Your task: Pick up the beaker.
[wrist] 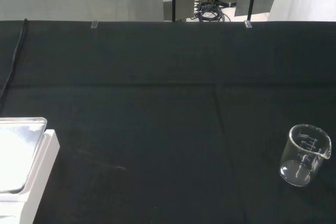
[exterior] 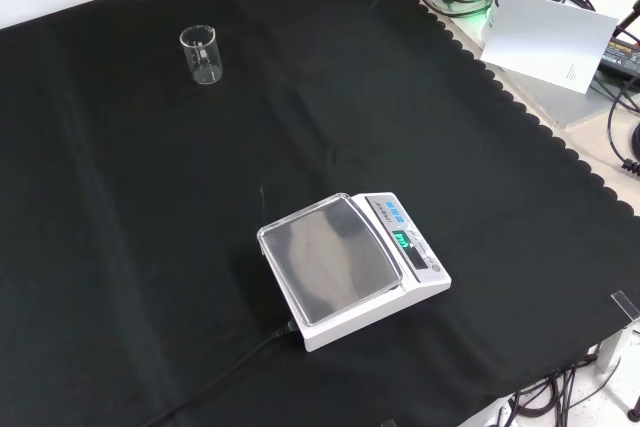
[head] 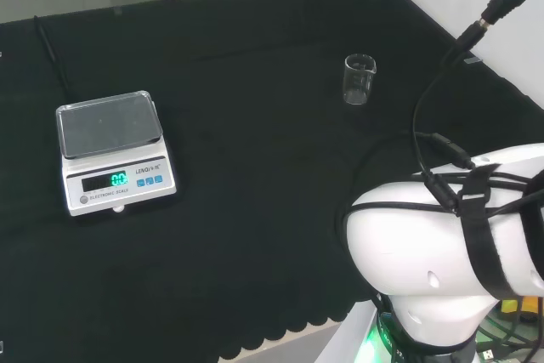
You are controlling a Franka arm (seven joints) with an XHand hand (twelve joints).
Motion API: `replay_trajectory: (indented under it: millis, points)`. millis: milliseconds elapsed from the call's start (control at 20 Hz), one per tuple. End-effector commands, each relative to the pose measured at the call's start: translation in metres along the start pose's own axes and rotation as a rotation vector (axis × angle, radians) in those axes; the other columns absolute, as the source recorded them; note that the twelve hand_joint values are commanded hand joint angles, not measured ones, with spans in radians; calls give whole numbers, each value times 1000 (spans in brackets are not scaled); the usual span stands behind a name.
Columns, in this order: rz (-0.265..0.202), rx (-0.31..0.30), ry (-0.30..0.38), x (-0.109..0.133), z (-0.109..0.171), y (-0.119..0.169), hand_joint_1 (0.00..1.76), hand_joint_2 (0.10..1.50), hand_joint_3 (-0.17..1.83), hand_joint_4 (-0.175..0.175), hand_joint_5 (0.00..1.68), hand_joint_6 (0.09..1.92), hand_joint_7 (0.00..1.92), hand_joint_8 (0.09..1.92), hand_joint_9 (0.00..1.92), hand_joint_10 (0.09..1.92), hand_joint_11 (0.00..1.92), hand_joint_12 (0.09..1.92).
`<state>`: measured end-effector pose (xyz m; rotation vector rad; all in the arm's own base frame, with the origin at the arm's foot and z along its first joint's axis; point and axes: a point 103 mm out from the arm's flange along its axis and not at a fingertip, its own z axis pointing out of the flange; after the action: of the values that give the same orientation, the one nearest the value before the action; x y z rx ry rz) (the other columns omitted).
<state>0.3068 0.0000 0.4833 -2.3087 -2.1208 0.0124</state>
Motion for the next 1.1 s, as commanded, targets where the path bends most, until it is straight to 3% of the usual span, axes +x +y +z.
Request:
replay_trajectory:
  millis: [50,200,250,450,850,1100]
  points:
    - [5,-8,-2,-3,2,2,428,568,461,16,69,87,86,652,110,777,1,1265]
    - [13,-5,5,-7,6,7,427,630,334,18,61,87,77,662,85,826,0,1285]
    - [15,-13,8,-22,6,1,428,636,322,18,60,87,76,663,83,830,0,1286]
    - [24,11,3,-36,17,12,431,644,308,19,59,87,74,664,83,835,0,1289]
    - [62,22,22,-58,84,86,447,653,297,18,60,87,69,662,85,836,0,1288]
    - [92,52,50,-85,132,134,460,666,271,17,60,87,60,663,81,835,0,1270]
